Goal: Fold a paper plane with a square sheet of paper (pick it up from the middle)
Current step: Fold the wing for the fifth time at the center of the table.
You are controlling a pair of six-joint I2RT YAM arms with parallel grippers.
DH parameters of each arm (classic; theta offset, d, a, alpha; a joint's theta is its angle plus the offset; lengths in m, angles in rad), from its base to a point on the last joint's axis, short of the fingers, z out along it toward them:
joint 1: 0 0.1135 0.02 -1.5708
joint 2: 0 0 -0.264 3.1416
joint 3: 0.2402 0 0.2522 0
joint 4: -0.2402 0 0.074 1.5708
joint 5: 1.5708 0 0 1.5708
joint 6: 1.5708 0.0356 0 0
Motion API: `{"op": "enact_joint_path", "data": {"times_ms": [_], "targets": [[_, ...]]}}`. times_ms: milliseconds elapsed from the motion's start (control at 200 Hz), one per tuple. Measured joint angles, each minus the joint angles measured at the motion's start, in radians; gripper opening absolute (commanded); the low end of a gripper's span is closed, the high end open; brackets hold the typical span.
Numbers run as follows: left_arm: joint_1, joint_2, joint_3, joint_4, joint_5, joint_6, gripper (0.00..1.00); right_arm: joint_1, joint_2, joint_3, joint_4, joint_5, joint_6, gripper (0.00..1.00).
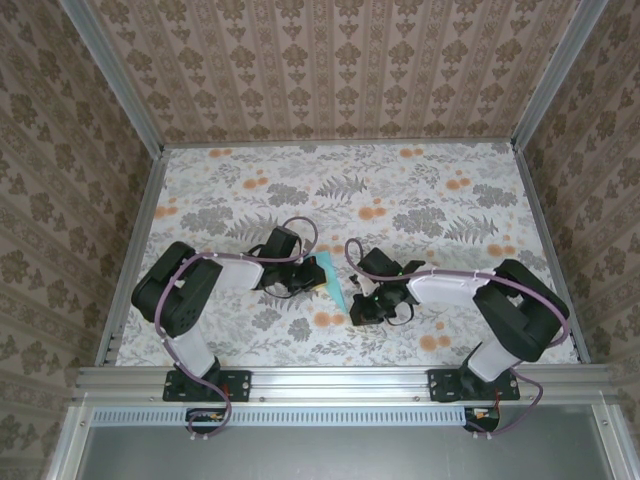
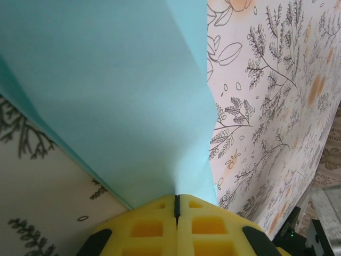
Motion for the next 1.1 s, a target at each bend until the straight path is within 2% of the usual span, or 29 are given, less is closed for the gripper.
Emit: {"op": "enact_joint_path", "data": {"times_ms": [225,445,690,895,1100], "targets": [[0.000,0.000,0.001,0.000,0.000,0.001,0.05,0.000,-0.056,0.088,-0.002,0.035,-0.012,0.12],[0.000,0.000,0.003,-0.001,0.003,0.002,0.06,-0.001,0.089,0.204,0.085,0.054,-0.006,0.10],[0.000,0.000,0.013,-0.018,0.005,0.025,0.08,-0.009,0.192,0.207,0.098,0.088,-0.003,0.10],[0.019,0.000,0.048,-0.072,0.004,0.110,0.14,-0.015,0.201,0.192,0.109,0.093,-0.004,0.10],[0.073,0.005,0.111,-0.116,-0.002,0.218,0.14,-0.019,0.200,0.179,0.121,0.085,-0.008,0.10]]}}
